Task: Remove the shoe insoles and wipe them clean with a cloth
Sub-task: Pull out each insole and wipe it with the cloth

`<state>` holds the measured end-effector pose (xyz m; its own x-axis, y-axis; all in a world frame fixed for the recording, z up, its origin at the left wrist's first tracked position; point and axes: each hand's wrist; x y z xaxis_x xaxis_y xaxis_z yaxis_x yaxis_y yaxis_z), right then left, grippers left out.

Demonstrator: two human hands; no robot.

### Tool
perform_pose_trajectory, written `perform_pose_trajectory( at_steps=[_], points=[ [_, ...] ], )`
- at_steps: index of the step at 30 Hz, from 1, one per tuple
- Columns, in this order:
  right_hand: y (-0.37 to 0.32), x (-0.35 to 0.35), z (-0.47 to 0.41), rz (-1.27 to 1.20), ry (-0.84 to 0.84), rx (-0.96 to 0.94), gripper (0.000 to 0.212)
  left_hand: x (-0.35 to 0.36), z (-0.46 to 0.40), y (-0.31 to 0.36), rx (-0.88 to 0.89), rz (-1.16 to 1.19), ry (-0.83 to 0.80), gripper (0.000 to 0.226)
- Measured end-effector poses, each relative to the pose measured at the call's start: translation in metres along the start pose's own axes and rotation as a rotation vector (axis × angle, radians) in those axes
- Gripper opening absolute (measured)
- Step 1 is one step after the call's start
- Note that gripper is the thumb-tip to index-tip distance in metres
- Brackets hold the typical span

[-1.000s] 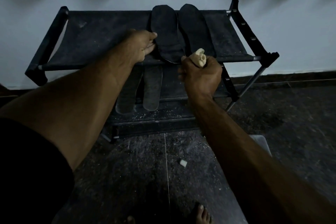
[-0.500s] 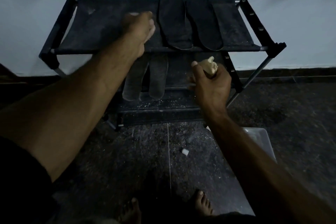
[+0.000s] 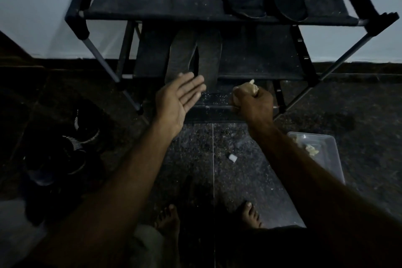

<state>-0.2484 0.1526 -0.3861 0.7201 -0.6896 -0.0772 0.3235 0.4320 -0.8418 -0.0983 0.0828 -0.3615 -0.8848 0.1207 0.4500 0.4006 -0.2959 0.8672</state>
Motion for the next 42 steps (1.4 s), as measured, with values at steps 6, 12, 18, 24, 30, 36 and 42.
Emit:
perform_pose_trajectory(
  at_steps=[6, 12, 18, 24, 30, 36, 42],
  points=[
    [0.006, 0.027, -0.028, -0.103, -0.032, 0.09, 0.014, -0.024, -0.001, -0.034, -0.095, -0.033, 0.022, 0.035],
    [0.01, 0.057, -0.056, -0.161, 0.035, 0.182, 0.019, -0.023, -0.012, -0.044, -0.11, -0.101, 0.002, 0.03],
    [0.008, 0.071, -0.057, -0.187, 0.066, 0.175, 0.02, -0.029, -0.024, -0.052, -0.123, -0.11, 0.009, 0.028],
    [0.003, 0.075, -0.052, -0.308, 0.006, 0.176, 0.02, -0.03, -0.027, -0.054, -0.128, -0.115, 0.017, 0.03],
    [0.005, 0.058, -0.024, -0.356, -0.052, 0.086, 0.023, -0.022, -0.021, -0.058, -0.195, -0.135, -0.031, 0.046],
    [0.016, 0.022, 0.049, -0.326, -0.18, 0.05, 0.026, -0.005, -0.012, -0.043, -0.247, 0.099, -0.078, 0.083],
    [0.023, -0.004, 0.128, -0.29, -0.194, 0.059, 0.028, 0.008, 0.012, -0.009, -0.221, 0.3, -0.225, 0.098]
  ],
)
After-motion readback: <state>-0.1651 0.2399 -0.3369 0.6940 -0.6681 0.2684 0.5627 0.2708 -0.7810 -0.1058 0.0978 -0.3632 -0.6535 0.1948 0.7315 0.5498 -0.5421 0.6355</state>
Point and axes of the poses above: each hand's wrist, its own z-axis away from the middle knuckle, its own x-axis out of the palm, y = z × x, and after that the axes turned 15 degrees about x, right-handed
